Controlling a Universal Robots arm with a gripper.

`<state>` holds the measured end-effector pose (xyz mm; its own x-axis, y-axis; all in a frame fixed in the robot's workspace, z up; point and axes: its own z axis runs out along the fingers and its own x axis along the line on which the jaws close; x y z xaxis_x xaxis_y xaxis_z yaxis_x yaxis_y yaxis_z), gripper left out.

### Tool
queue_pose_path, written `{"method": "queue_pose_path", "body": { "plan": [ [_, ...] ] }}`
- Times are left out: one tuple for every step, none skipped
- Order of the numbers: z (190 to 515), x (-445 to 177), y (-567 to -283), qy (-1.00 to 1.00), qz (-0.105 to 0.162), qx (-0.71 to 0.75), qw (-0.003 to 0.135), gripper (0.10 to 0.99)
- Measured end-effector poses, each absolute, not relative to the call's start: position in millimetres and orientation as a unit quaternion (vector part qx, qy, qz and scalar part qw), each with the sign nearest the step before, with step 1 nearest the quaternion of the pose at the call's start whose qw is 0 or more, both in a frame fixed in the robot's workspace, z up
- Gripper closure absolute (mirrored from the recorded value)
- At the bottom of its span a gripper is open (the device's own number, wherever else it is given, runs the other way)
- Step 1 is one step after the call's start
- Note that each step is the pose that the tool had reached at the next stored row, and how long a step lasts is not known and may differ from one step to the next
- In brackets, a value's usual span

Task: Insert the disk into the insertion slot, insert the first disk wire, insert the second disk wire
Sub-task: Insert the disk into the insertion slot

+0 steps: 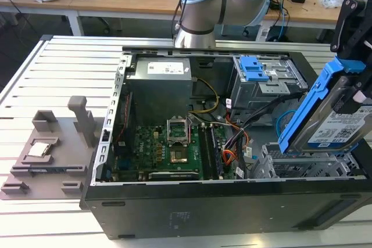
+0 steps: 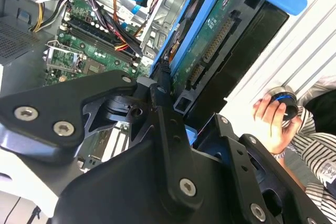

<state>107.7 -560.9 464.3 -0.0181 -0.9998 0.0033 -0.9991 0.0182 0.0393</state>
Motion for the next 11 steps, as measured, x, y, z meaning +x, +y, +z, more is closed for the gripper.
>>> {"method": "queue_pose_path", "body": {
  "plan": [
    [463.7,107.7,-561.0,-0.713,-0.013,0.701,0.015,0.725],
    [463.4,107.7,-560.9,-0.713,-0.013,0.701,0.015,0.725],
    [463.0,107.7,-561.0,-0.713,-0.013,0.701,0.015,0.725],
    [462.3,107.7,-560.9,-0.713,-0.013,0.701,0.015,0.725],
    [461.4,107.7,-560.9,-0.713,-0.013,0.701,0.015,0.725],
    [460.7,107.7,-561.0,-0.713,-0.013,0.701,0.015,0.725],
    [460.3,107.7,-560.9,-0.713,-0.013,0.701,0.015,0.725],
    [459.8,107.7,-560.9,-0.713,-0.013,0.701,0.015,0.725],
    [459.3,107.7,-560.9,-0.713,-0.013,0.701,0.015,0.725],
    [458.9,107.7,-560.9,-0.713,-0.013,0.701,0.015,0.725],
    [458.5,107.7,-561.0,-0.713,-0.013,0.701,0.015,0.725]
  ]
}}
